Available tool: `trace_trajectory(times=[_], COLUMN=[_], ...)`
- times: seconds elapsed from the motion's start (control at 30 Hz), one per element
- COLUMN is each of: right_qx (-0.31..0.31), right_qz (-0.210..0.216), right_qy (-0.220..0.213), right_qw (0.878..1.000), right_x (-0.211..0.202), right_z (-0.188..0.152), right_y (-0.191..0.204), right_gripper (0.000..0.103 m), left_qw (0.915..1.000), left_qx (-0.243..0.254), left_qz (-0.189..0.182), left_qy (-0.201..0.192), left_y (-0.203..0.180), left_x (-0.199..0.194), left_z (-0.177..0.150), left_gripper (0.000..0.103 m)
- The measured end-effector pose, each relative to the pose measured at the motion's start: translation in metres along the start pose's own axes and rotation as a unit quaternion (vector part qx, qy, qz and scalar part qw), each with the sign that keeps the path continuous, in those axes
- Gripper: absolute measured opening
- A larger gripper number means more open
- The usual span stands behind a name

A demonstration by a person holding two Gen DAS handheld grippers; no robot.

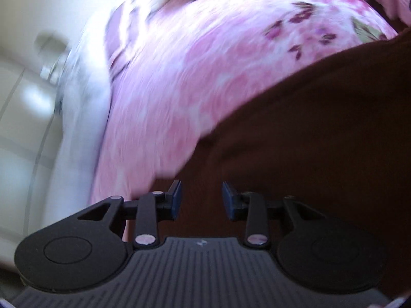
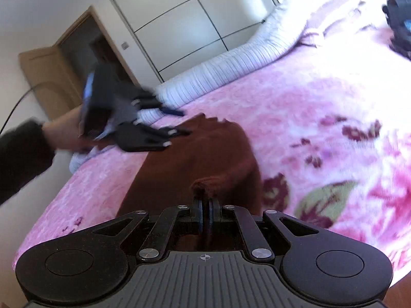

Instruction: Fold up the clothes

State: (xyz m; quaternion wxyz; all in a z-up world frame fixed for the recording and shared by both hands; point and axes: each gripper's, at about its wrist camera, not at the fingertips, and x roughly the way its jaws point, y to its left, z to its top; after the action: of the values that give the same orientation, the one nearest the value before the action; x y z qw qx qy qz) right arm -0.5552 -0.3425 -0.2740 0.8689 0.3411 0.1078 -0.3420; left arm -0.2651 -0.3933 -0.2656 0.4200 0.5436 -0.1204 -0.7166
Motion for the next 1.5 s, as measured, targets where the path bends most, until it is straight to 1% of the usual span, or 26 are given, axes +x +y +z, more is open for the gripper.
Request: trace_trajectory(times=[0.1,0.2,0.4,0.5,0.57,0.63,0.67,0.7,0.77,0.8,0.87,0.9,0.93,1.0,1.07,1.1,1.13,1.17,1.2,1.23,1.27,1.33,1.37,1.4,1.43,1.5], right_qx=[0.016,0.026,0.111,0.159,0.171,0.178,0.174,0.159,0.121,0.116,0.131,0.131,0.119,0.083,0.045,0.022,-0.005,-0.031,-0.055,-0.079,-0.103,-0.146,-0.155,-0.153,-0.143,-0.121], right_qz=[0.012,0.01,-0.002,-0.004,-0.009,-0.002,0.005,0.007,-0.007,-0.02,-0.042,-0.05,-0.052,-0.057,-0.067,-0.072,-0.077,-0.083,-0.09,-0.093,-0.095,-0.101,-0.101,-0.097,-0.09,-0.085], right_qy=[0.004,0.002,0.001,0.0,0.009,0.015,0.017,0.021,0.033,0.037,0.039,0.037,0.033,0.029,0.034,0.039,0.045,0.051,0.054,0.054,0.053,0.05,0.05,0.049,0.048,0.049], right_qw=[1.0,1.0,0.994,0.987,0.985,0.984,0.985,0.987,0.992,0.992,0.99,0.989,0.991,0.994,0.996,0.996,0.996,0.995,0.993,0.991,0.989,0.983,0.981,0.982,0.984,0.988], right_x=[0.004,-0.003,-0.018,-0.026,-0.026,-0.028,-0.031,-0.033,-0.036,-0.036,-0.037,-0.04,-0.044,-0.051,-0.054,-0.052,-0.051,-0.048,-0.045,-0.042,-0.041,-0.034,-0.03,-0.027,-0.023,-0.015], right_z=[0.002,0.002,-0.015,-0.021,-0.023,-0.022,-0.021,-0.019,-0.017,-0.017,-0.018,-0.018,-0.017,-0.016,-0.018,-0.021,-0.024,-0.026,-0.028,-0.03,-0.032,-0.034,-0.034,-0.033,-0.031,-0.025], right_y=[-0.005,-0.008,-0.027,-0.039,-0.043,-0.043,-0.04,-0.035,-0.026,-0.027,-0.038,-0.041,-0.041,-0.034,-0.025,-0.02,-0.013,-0.007,-0.002,0.003,0.008,0.015,0.016,0.014,0.011,0.005], right_gripper=[0.003,0.003,0.003,0.003,0.003,0.003,0.002,0.0,0.0,0.0,0.0,0.0,0.0,0.0,0.006,0.013,0.03,0.042,0.058,0.061,0.061,0.062,0.062,0.062,0.062,0.062], left_qw=[0.9969,0.9909,0.9846,0.9774,0.9753,0.9775,0.9791,0.9805,0.983,0.9838,0.9845,0.9846,0.9844,0.9842,0.9874,0.9903,0.9932,0.9951,0.9965,0.9975,0.9973,0.9948,0.9935,0.9927,0.9923,0.9934], left_qx=[-0.078,-0.134,-0.17,-0.203,-0.21,-0.199,-0.191,-0.184,-0.169,-0.164,-0.159,-0.156,-0.154,-0.149,-0.129,-0.114,-0.099,-0.083,-0.064,-0.038,-0.012,0.03,0.045,0.055,0.059,0.029], left_qz=[0.004,-0.003,-0.024,-0.041,-0.048,-0.047,-0.046,-0.045,-0.045,-0.044,-0.044,-0.044,-0.041,-0.035,-0.026,-0.011,0.009,0.029,0.046,0.056,0.07,0.096,0.104,0.107,0.109,0.11], left_qy=[0.01,-0.006,-0.034,-0.043,-0.049,-0.052,-0.053,-0.054,-0.055,-0.056,-0.059,-0.066,-0.074,-0.089,-0.088,-0.078,-0.061,-0.043,-0.028,-0.019,-0.016,-0.014,-0.013,-0.01,-0.007,-0.014], left_y=[-0.004,-0.029,-0.092,-0.112,-0.122,-0.132,-0.137,-0.142,-0.152,-0.156,-0.161,-0.165,-0.169,-0.179,-0.193,-0.2,-0.206,-0.213,-0.22,-0.227,-0.234,-0.246,-0.25,-0.254,-0.255,-0.251], left_x=[-0.039,-0.085,-0.139,-0.156,-0.162,-0.169,-0.172,-0.174,-0.178,-0.179,-0.18,-0.183,-0.185,-0.189,-0.185,-0.179,-0.171,-0.164,-0.157,-0.152,-0.15,-0.147,-0.146,-0.144,-0.142,-0.147], left_z=[-0.021,-0.033,-0.042,-0.047,-0.05,-0.052,-0.053,-0.054,-0.055,-0.055,-0.05,-0.047,-0.043,-0.035,-0.025,-0.021,-0.017,-0.012,-0.009,-0.007,-0.005,-0.006,-0.007,-0.008,-0.01,-0.014], left_gripper=[0.032,0.035,0.037,0.037,0.037,0.037,0.037,0.037,0.039,0.039,0.039,0.042,0.048,0.054,0.054,0.054,0.052,0.051,0.048,0.046,0.046,0.046,0.045,0.032,0.013,0.007])
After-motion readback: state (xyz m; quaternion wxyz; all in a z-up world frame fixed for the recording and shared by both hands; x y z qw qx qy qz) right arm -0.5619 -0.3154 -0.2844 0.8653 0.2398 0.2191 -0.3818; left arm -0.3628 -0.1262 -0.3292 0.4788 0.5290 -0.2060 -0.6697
